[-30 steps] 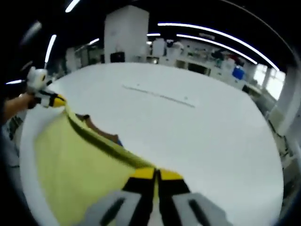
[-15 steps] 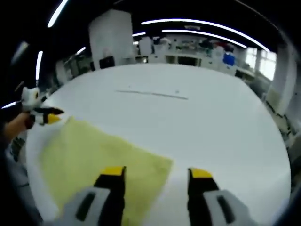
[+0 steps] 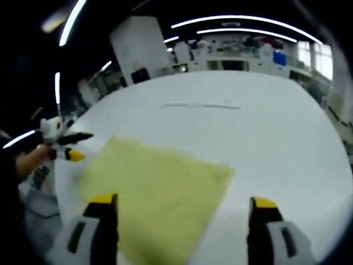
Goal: Fold the garment on the visible template until the final outline fits inside the template.
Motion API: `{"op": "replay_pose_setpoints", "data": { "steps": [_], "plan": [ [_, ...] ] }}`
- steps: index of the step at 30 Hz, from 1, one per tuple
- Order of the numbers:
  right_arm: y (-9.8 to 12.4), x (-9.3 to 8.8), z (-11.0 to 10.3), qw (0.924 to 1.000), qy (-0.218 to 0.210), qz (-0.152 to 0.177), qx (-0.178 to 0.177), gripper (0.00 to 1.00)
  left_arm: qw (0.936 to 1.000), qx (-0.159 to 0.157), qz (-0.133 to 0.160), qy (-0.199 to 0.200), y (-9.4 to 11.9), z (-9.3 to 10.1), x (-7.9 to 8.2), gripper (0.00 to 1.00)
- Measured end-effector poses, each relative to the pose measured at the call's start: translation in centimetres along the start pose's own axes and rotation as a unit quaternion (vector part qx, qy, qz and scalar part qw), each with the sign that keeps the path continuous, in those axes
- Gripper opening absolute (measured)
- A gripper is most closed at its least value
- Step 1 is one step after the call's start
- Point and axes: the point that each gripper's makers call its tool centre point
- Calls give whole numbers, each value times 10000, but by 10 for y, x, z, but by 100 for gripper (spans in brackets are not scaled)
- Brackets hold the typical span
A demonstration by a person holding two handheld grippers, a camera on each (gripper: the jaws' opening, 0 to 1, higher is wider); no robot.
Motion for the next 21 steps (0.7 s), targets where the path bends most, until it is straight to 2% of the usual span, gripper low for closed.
{"op": "replay_pose_setpoints", "data": {
  "steps": [5,10,15,21],
  "plan": [
    [14,-19,-18,9997,151,-92,174,99,9998,-193,-27,-52,13,17,-11,86],
    [23,-32,-23,9994,229,-133,210,99,9996,-278,-58,-34,24,30,-21,86],
    [35,-43,-29,9993,255,-130,246,96,9989,-436,-149,1,35,43,-36,80],
    [44,-56,-31,9992,253,-187,251,93,9985,-466,-243,145,44,46,-52,75]
  ]
}}
Point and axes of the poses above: the point that each gripper's makers call its tool centre point, and the gripper's own axes: y roughly backward along the fingers, z roughly to its right, x roughly out of its top, and after that the axes turned 3 degrees about -x, right-handed
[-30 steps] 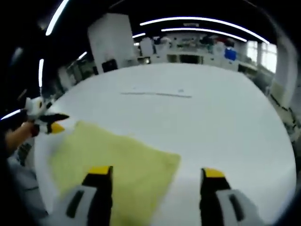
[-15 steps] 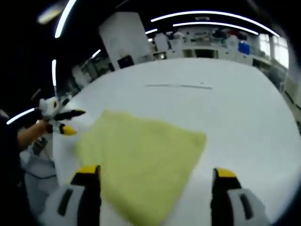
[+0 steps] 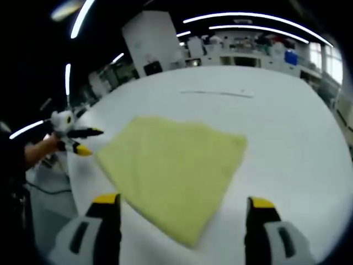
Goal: Fold the garment on the visible template until the final outline fits inside the template.
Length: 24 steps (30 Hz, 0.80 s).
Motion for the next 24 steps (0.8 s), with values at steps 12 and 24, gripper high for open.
{"op": "replay_pose_setpoints", "data": {
  "steps": [12,24],
  "plan": [
    [7,-35,-9,9994,181,-186,208,53,9998,-156,-158,10,4,15,-23,48],
    [6,-52,6,9990,238,-358,-126,16,9991,-235,-248,266,-1,20,-38,21]
  ]
}}
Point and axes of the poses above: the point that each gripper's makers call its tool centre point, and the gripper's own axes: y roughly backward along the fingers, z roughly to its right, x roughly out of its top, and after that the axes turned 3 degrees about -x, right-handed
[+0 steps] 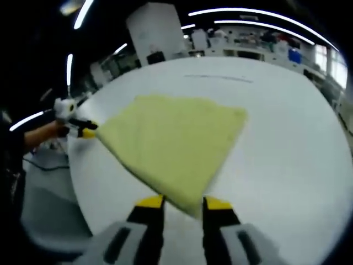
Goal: Fold the garment on the visible template until the final outline fits inside the template.
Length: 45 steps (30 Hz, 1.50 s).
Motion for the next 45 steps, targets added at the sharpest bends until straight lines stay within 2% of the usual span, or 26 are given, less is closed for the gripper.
{"op": "replay_pose_setpoints", "data": {
  "steps": [2,6,8,10,17,23,29,34,41,45],
  "plan": [
    [0,0,3,10000,21,3,-64,7,10000,0,4,1,-1,-3,-1,18],
    [2,-2,1,10000,-29,26,-39,6,10000,-24,-34,-53,-1,-1,-3,8],
    [3,-2,1,10000,-9,24,-3,0,10000,-48,-45,7,0,1,-4,7],
    [4,-1,1,10000,11,27,17,0,9999,-96,-62,56,1,3,-5,3],
    [6,2,3,9999,112,43,-16,0,9998,-182,-106,-6,4,12,-2,1],
    [10,4,9,9997,240,36,-96,0,9995,-196,-202,-126,5,18,-6,1],
    [10,2,6,9997,235,-3,-60,0,9996,-138,-218,-102,4,15,-5,1],
    [9,-9,4,9983,548,-186,-51,0,9995,-69,-144,-287,6,16,-4,2],
    [10,-6,6,9990,411,-76,-172,1,9991,-93,-154,-377,7,19,-4,9],
    [14,2,6,9991,326,87,-237,19,9990,-47,-137,-427,8,19,-3,22]
  ]
}}
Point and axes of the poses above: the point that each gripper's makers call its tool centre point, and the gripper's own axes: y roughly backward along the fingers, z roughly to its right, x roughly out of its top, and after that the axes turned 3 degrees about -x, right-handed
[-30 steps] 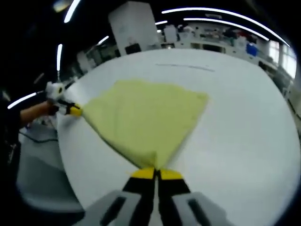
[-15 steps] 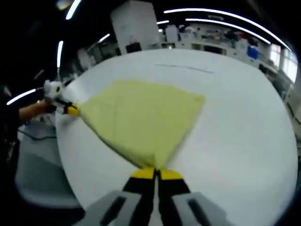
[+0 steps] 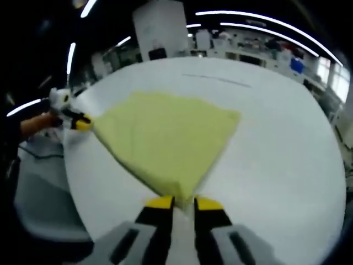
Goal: Fold the garment on the visible template until the final outline fits inside the template.
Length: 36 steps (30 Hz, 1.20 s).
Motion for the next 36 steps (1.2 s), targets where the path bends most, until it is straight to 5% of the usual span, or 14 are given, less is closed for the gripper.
{"op": "replay_pose_setpoints", "data": {
  "steps": [3,7,9,14,26,36],
  "plan": [
    [1,3,-1,10000,-35,26,9,36,10000,28,9,-46,0,-1,2,38],
    [5,11,-4,9999,-49,144,-53,67,9998,54,4,-179,2,1,3,48],
    [7,16,-8,9998,-7,196,-29,74,9998,71,30,-156,5,3,4,53],
    [12,25,-17,9996,165,225,96,76,9995,148,178,-220,13,8,15,73],
    [35,49,-48,9978,376,477,281,99,9981,153,565,208,34,19,36,98],
    [47,54,-62,9974,323,554,332,99,9974,244,540,414,48,17,33,99]
  ]
}}
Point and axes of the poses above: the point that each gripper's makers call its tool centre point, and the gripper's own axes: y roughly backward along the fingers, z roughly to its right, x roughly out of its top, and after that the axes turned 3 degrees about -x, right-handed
